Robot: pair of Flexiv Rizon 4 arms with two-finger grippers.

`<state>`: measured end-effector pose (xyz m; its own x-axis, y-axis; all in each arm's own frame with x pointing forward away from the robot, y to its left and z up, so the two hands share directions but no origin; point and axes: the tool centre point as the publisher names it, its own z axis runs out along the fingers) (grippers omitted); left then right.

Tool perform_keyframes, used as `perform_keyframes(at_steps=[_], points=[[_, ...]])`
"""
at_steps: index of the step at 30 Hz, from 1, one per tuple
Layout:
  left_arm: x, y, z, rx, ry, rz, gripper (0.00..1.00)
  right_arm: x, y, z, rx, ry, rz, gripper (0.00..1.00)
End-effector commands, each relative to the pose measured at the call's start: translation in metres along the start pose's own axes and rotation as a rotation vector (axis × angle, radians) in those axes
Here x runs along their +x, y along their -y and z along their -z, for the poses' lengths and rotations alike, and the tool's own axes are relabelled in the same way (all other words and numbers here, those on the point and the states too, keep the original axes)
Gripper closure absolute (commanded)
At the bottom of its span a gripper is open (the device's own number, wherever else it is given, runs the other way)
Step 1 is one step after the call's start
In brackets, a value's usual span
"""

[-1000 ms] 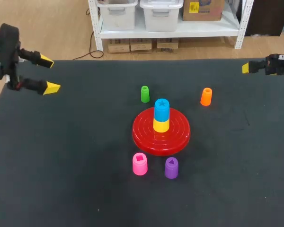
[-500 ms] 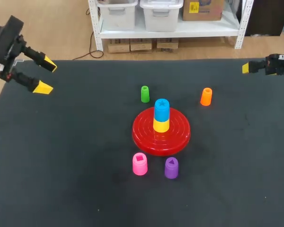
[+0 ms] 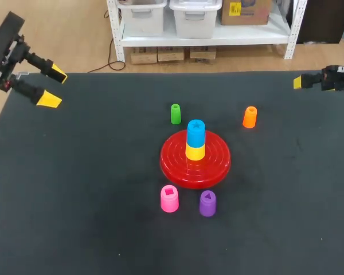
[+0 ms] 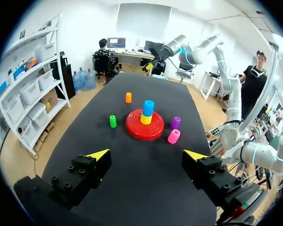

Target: Pick up and stack the cylinders on the red base in this order: pink,purple,orange,green

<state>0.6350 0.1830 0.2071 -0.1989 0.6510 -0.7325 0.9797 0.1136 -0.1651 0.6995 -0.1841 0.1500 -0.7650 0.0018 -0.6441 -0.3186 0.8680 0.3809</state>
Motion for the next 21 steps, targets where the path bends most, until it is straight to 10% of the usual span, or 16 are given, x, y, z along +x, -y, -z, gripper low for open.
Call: perform_keyframes(at_steps=[1, 18, 21], points=[[0.003, 0.007, -0.001, -0.042, 0.008, -0.003, 0.00, 0.000, 0.001, 0.000, -0.003, -0.001, 0.001, 0.00], [0.003, 0.007, -0.001, -0.042, 0.008, -0.003, 0.00, 0.000, 0.001, 0.000, -0.003, -0.001, 0.001, 0.00], [0.003, 0.007, -0.001, -0.042, 0.008, -0.003, 0.00, -0.009, -0.036, 0.001, 0.002, -0.031, 0.095, 0.00]])
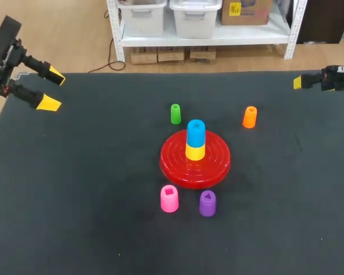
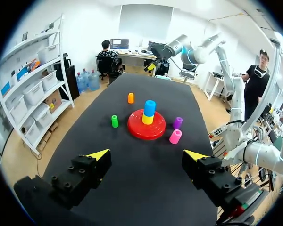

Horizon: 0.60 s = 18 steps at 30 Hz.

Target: Pick up and stack the cylinders on the red base in this order: pink,purple,orange,green

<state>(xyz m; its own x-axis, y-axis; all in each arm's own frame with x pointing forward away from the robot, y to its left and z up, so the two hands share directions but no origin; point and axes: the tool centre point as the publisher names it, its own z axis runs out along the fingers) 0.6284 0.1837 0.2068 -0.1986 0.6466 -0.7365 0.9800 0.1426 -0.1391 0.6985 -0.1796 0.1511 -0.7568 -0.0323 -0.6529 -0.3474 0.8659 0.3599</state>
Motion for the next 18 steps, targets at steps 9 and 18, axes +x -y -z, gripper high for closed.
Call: perform_keyframes(at_steps=[9, 18], points=[[0.001, 0.000, -0.001, -0.003, 0.002, -0.002, 0.00, 0.018, -0.157, -0.020, -0.007, -0.239, 0.313, 0.00], [0.001, 0.000, -0.001, -0.003, 0.002, -0.002, 0.00, 0.089, -0.259, -0.039, -0.023, -0.452, 0.540, 0.00]])
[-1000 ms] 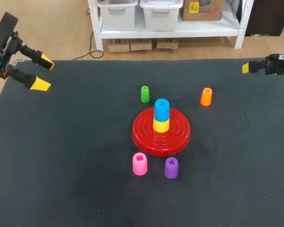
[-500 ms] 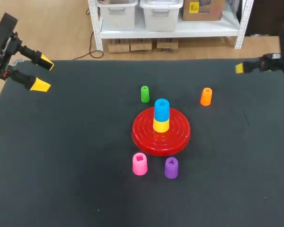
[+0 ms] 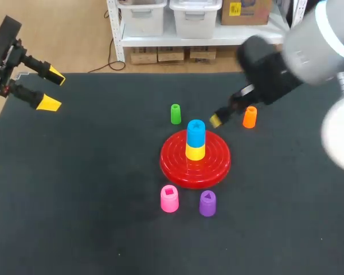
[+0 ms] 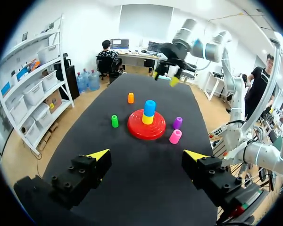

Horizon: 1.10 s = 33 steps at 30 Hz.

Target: Pick up and stack the cylinders on the red base in this order: pink,purple,orange,green

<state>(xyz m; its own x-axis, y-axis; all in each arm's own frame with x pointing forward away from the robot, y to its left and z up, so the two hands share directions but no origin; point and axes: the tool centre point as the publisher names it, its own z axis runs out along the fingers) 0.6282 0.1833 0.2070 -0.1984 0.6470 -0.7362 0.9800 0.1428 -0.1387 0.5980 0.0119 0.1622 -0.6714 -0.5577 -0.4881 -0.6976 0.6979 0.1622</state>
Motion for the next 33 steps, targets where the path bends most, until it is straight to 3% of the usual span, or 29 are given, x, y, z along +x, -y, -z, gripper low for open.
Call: perform_keyframes(at_steps=[1, 7, 11, 22, 33], points=[[0.001, 0.000, -0.001, -0.002, 0.003, -0.002, 0.00, 0.000, -0.068, -0.019, 0.060, -0.119, 0.119, 0.00], [0.001, 0.000, -0.001, -0.002, 0.003, -0.002, 0.00, 0.013, -0.112, -0.045, 0.073, -0.198, 0.202, 0.00], [0.001, 0.000, -0.001, -0.002, 0.003, -0.002, 0.00, 0.021, -0.124, -0.066, 0.088, -0.251, 0.207, 0.00], [0.001, 0.000, -0.001, -0.002, 0.003, -0.002, 0.00, 0.046, -0.128, -0.096, 0.106, -0.370, 0.144, 0.00], [0.001, 0.000, -0.001, -0.002, 0.003, -0.002, 0.00, 0.059, -0.122, -0.125, 0.116, -0.427, 0.094, 0.00]])
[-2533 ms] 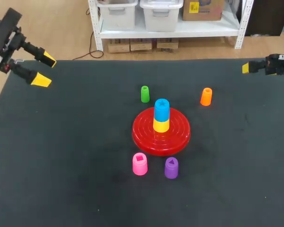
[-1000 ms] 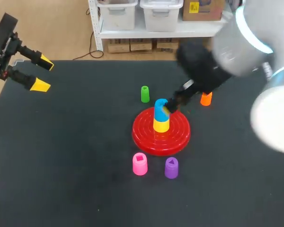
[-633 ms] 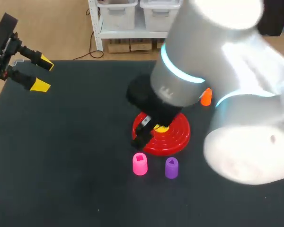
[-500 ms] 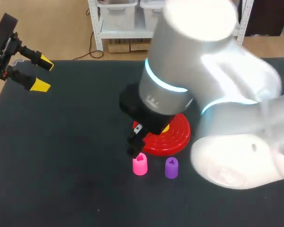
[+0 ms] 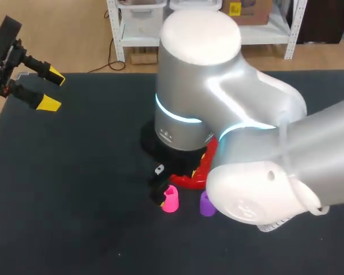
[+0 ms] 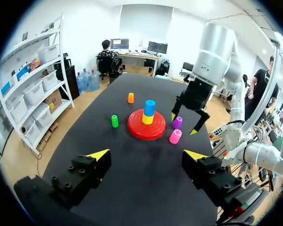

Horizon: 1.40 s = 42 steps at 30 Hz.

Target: Pick up and stack the cylinders on the red base in this order: pink,purple,orange,green

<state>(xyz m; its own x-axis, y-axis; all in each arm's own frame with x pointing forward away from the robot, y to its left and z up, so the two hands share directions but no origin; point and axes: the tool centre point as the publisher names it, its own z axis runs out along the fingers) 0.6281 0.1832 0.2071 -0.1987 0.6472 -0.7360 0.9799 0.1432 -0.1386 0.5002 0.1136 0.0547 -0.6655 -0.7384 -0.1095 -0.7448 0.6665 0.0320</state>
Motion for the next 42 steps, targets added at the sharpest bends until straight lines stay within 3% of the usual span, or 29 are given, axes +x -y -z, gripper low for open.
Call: perform_keyframes(at_steps=[1, 10, 14, 16, 17, 19, 39, 42], points=[[0.001, 0.000, -0.001, -0.002, 0.003, -0.002, 0.00, -0.007, -0.001, -0.012, 0.009, -0.018, 0.001, 0.00], [0.001, 0.000, -0.001, -0.002, 0.003, -0.002, 0.00, -0.006, -0.003, -0.020, 0.020, -0.037, 0.006, 0.00], [0.001, 0.000, -0.001, -0.002, 0.003, -0.002, 0.00, -0.004, -0.002, -0.022, 0.024, -0.045, 0.007, 0.19], [0.001, 0.000, -0.001, -0.002, 0.003, -0.002, 0.00, -0.004, -0.002, -0.023, 0.024, -0.048, 0.003, 0.45], [0.001, 0.000, -0.001, -0.002, 0.003, -0.002, 0.00, -0.004, -0.001, -0.024, 0.024, -0.048, 0.002, 0.52], [0.001, 0.000, -0.001, -0.002, 0.003, -0.002, 0.00, -0.004, 0.000, -0.025, 0.027, -0.051, -0.001, 0.55], [0.001, 0.000, -0.001, -0.002, 0.003, -0.002, 0.00, -0.011, -0.002, -0.028, 0.043, -0.066, 0.024, 0.55], [0.001, 0.000, -0.001, -0.002, 0.003, -0.002, 0.00, -0.009, -0.003, -0.029, 0.042, -0.070, 0.028, 0.59]])
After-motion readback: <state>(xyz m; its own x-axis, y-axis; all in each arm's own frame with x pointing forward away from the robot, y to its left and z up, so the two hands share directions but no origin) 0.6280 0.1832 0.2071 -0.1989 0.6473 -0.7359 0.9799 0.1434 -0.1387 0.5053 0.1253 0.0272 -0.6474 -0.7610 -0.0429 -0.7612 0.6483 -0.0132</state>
